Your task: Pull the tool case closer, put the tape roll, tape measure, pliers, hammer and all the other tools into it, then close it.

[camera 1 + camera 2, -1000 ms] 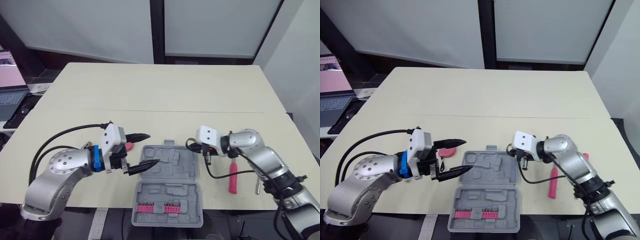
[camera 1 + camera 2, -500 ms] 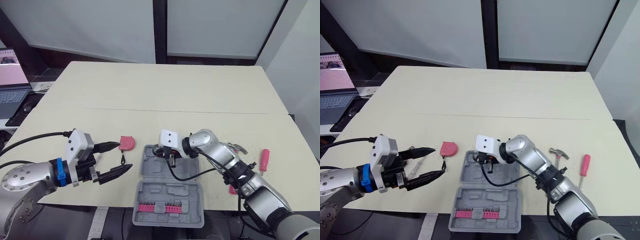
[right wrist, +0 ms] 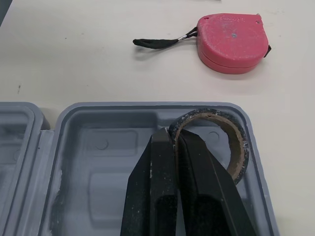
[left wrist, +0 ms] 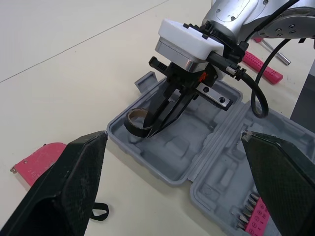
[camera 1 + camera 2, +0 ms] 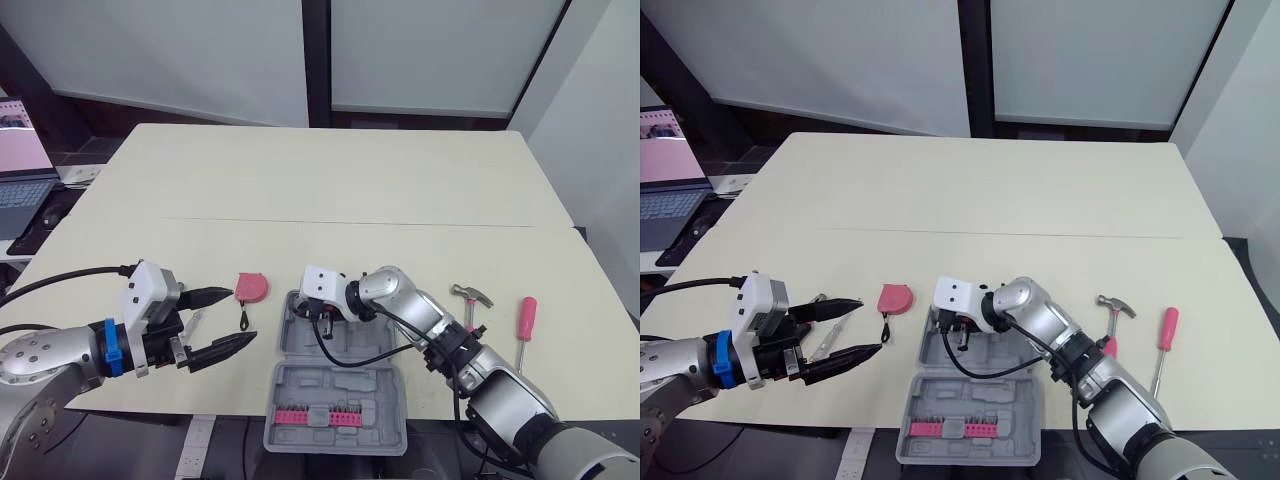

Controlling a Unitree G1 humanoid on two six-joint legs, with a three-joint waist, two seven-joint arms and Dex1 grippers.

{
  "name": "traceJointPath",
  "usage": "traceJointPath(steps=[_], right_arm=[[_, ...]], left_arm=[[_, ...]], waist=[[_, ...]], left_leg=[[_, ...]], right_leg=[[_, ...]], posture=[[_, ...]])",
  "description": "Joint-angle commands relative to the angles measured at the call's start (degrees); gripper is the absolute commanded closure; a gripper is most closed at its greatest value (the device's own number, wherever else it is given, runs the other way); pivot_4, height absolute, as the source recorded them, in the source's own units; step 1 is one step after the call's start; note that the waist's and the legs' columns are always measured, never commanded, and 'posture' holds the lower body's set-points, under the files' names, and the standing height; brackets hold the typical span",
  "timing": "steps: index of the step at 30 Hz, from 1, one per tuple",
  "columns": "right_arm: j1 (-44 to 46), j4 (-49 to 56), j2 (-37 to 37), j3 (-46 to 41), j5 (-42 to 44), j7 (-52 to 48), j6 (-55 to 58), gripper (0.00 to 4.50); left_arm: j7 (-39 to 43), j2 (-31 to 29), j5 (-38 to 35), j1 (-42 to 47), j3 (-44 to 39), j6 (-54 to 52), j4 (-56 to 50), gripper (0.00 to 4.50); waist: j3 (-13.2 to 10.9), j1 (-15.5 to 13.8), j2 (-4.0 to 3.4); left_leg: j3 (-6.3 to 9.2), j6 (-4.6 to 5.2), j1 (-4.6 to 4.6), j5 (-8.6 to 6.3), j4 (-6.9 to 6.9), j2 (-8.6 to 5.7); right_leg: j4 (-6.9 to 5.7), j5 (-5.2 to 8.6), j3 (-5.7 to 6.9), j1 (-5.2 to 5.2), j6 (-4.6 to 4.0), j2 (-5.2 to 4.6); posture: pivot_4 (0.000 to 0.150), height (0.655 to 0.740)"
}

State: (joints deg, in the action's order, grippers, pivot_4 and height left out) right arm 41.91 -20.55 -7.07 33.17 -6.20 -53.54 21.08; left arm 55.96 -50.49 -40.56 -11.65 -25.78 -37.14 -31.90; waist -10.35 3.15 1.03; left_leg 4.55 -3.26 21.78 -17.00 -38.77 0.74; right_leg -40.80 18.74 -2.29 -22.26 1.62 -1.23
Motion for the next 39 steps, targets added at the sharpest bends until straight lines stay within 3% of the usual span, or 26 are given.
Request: traceJointPath(steps=[1, 13, 15, 21, 30, 39], right_arm=[[0.93, -0.56, 1.32, 0.11, -0.84, 0.73, -2.00, 4.49], [1.36, -5.21, 2.64, 0.31, -2.89, 1.05, -5.03, 4.49], [1.36, -5.42, 2.78, 0.21, -3.02, 1.13, -5.40, 3.92], [1.17, -4.72, 3.23, -0.51, -2.81, 0.38, -6.97, 2.76], [-0.02, 0.26, 2.68, -3.80, -0.41, 0.43, -7.08, 2.76], [-2.06, -10.29, 3.44, -2.76, -3.13, 5.14, -13.50, 2.76]], left_arm=[[0.77, -1.17, -0.55, -0.48, -2.45, 0.66, -1.03, 0.00], [0.73, -1.31, 0.07, -1.20, -2.58, 0.76, -1.10, 0.00], [0.69, -1.28, 0.28, -1.23, -2.49, 0.88, -1.02, 0.00], [0.69, -1.33, 0.63, -1.05, -2.25, 1.00, -0.83, 0.00], [1.06, -1.61, 1.24, -0.16, -1.53, 1.44, -0.07, 0.00], [1.22, -1.40, 1.83, 0.69, -0.50, 1.57, -0.08, 0.00]], waist=[[0.00, 0.06, 0.00], [0.00, 0.09, -0.01], [0.00, 0.09, 0.00], [0.00, 0.10, -0.01], [-0.01, 0.10, -0.02], [-0.01, 0.11, -0.01]], left_leg=[[0.00, 0.00, 0.00, 0.00, 0.00, 0.00], [0.00, 0.00, -0.01, 0.00, 0.03, 0.00], [0.00, 0.00, -0.01, 0.00, 0.03, 0.00], [0.00, 0.00, -0.01, 0.00, 0.03, 0.01], [0.02, 0.00, 0.00, 0.00, 0.03, 0.01], [-0.01, 0.00, -0.01, 0.00, 0.04, 0.00]], right_leg=[[0.00, 0.00, 0.00, 0.00, 0.00, 0.00], [0.00, 0.00, -0.01, 0.00, 0.00, 0.00], [0.00, 0.00, -0.01, 0.00, 0.00, 0.00], [0.01, 0.00, -0.01, -0.01, 0.00, 0.00], [0.01, 0.00, 0.00, -0.01, 0.00, 0.00], [0.01, 0.00, -0.02, -0.01, 0.00, 0.00]], posture=[[0.150, 0.7400], [0.150, 0.7400], [0.150, 0.7400], [0.150, 0.7400], [0.150, 0.7400], [0.150, 0.7400]])
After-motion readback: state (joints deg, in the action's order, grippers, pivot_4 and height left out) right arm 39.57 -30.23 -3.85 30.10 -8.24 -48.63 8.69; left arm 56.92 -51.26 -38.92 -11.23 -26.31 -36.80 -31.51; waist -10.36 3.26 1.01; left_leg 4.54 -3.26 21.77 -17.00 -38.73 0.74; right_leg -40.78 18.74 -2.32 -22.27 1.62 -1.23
